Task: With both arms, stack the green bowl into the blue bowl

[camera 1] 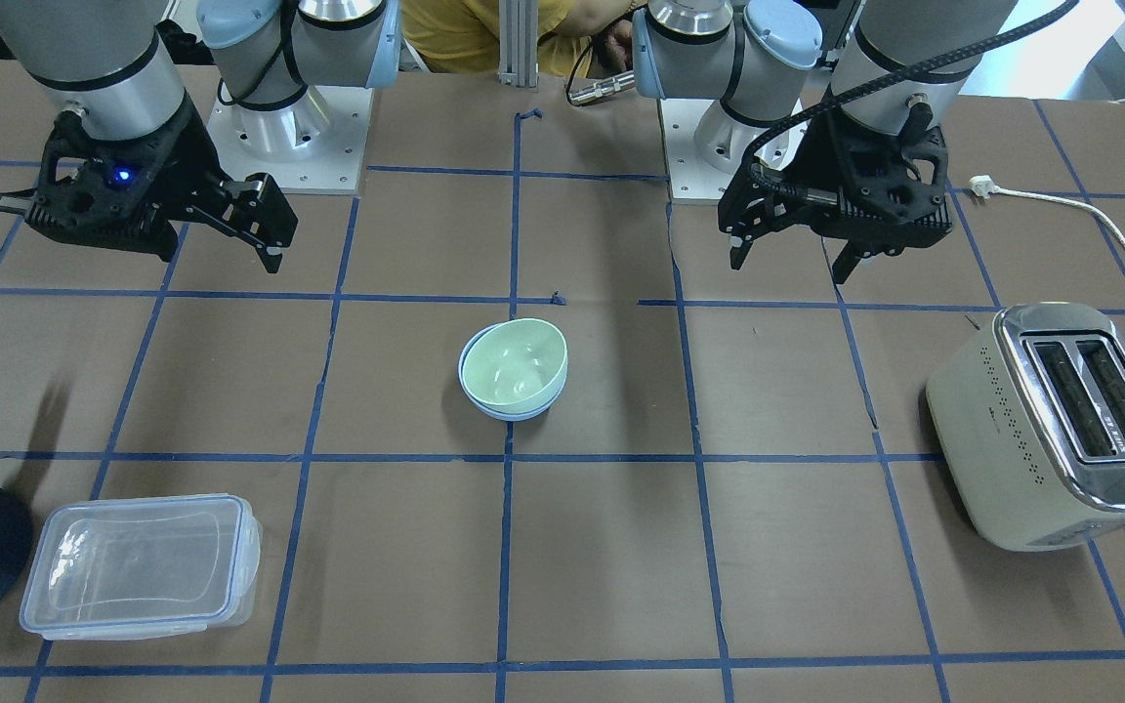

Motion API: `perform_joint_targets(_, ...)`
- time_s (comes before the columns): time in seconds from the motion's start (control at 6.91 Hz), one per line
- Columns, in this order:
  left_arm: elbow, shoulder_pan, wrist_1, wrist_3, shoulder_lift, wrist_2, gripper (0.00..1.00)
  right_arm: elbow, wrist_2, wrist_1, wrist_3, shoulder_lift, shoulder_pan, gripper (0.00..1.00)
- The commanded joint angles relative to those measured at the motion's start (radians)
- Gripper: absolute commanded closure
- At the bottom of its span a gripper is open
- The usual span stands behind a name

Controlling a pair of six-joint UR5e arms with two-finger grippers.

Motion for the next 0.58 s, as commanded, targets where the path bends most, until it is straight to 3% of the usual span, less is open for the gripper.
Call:
perform_joint_targets(0.0, -0.001, -0.001, 0.0, -0.001, 0.001, 0.0, 0.0, 0.028, -0.002, 0.023, -0.013, -0.037, -0.007, 0.0)
perform_joint_targets(0.43, -0.001, -0.001, 0.0, -0.001, -0.001, 0.0, 0.0, 0.022, 0.003, 0.052, -0.015, -0.053, -0.007, 0.0)
